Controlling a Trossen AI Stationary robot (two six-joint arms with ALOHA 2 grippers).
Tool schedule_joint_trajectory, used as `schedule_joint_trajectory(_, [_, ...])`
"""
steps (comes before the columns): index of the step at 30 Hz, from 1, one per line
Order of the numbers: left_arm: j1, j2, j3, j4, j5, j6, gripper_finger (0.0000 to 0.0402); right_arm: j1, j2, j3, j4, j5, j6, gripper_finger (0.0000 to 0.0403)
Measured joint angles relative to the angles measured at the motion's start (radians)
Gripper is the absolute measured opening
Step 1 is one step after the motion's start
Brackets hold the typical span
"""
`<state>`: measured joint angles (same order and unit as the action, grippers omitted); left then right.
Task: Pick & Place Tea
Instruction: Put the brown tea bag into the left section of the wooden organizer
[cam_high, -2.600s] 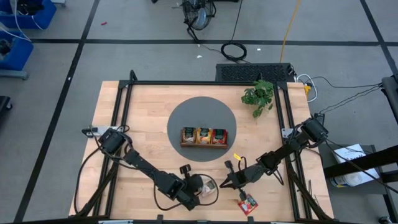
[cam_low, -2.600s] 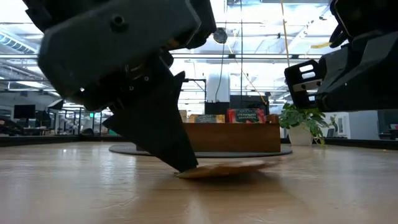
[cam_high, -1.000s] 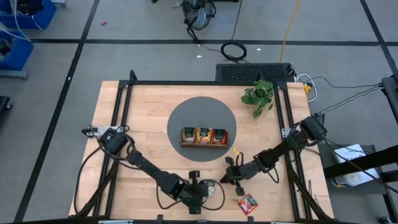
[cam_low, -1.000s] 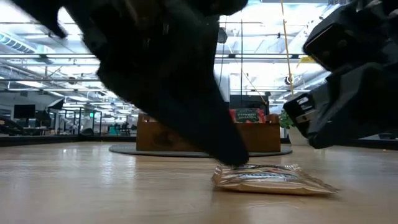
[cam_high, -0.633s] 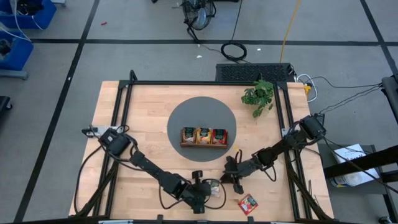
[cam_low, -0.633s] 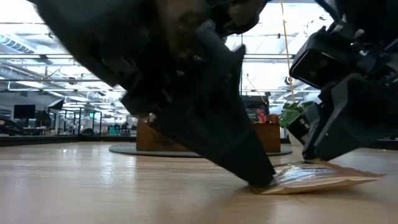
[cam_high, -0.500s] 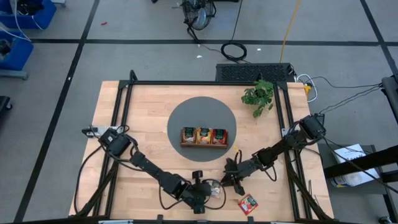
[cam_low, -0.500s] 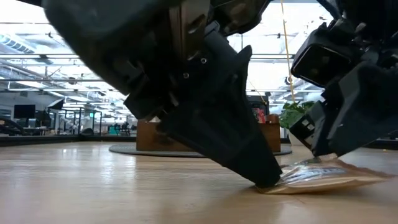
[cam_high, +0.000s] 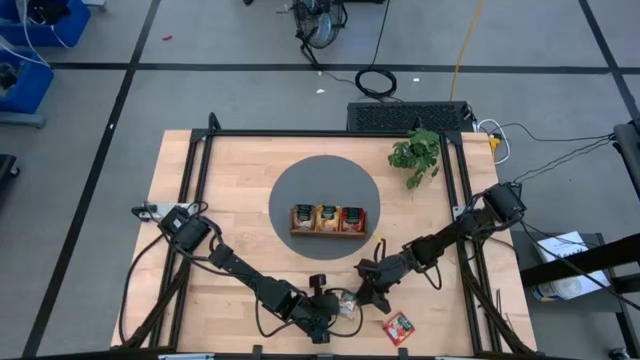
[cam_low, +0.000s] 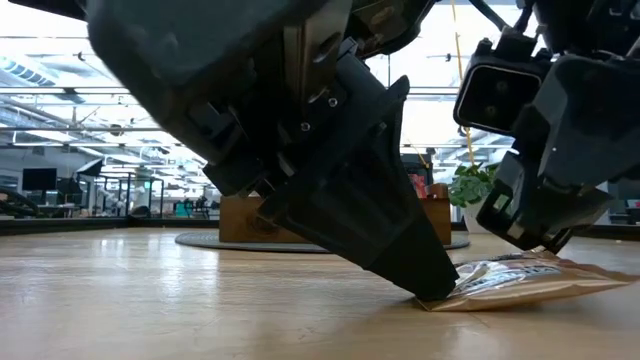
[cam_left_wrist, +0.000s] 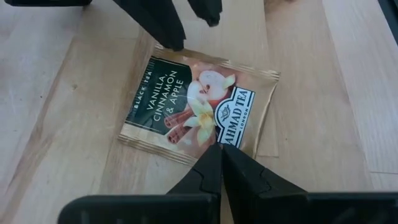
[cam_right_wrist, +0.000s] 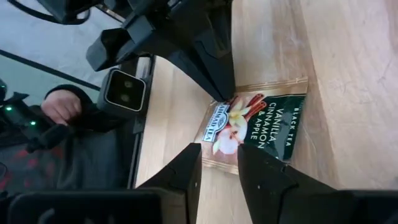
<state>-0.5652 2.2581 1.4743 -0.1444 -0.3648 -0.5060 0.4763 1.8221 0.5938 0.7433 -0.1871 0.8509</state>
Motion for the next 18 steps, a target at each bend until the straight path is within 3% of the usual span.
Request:
schedule_joint_trajectory(9, [0.000, 0.001, 0.000, 0.001, 0.000, 0.004, 0.0023, -0.033, -0.046, -0.004, -0.065, 0.028, -0.112, 0.0091])
schedule_joint_trajectory(18, [0.011, 0.041, 0.002, 0.065, 0.003, 0.029, 0.0023, -0.049, -0.183, -0.006, -0.374, 0.134, -0.037, 0.0091])
